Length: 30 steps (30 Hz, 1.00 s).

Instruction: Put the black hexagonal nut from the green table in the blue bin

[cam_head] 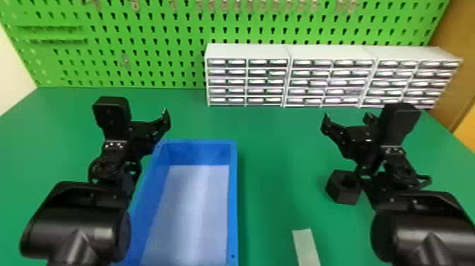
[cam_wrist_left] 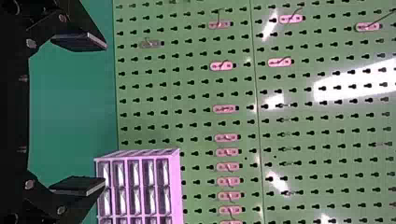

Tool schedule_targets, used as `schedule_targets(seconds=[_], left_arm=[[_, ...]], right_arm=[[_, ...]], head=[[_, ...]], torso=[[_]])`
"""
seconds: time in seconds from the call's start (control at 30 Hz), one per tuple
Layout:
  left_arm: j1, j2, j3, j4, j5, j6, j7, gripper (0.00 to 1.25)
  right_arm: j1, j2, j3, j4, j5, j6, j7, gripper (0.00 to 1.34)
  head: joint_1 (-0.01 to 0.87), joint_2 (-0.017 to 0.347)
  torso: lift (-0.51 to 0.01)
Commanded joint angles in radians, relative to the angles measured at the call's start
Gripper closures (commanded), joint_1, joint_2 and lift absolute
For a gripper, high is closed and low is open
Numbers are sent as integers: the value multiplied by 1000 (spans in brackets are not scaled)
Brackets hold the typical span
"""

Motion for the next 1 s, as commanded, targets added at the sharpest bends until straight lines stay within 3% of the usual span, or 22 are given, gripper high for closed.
schedule_targets(seconds=[0.0, 0.67, 0.77, 0.97], left_arm=[[-4, 0, -3, 0, -1, 0, 0, 248], [-5, 0, -6, 2, -6, 0, 0, 248], [-5, 0, -6, 2, -6, 0, 0, 248], [-4, 0, -6, 2, -8, 0, 0, 248]], right_arm=[[1, 1, -3, 1, 2, 0, 0, 209], [-5, -5, -21, -3, -21, 15, 0, 209], [-11, -9, -26, -22, -19, 46, 0, 209], [-39, -43, -38, -68, -16, 166, 0, 206]], head=[[686, 51], [686, 51], [686, 51], [686, 51]], torso=[[-96], [-96], [-96], [-96]])
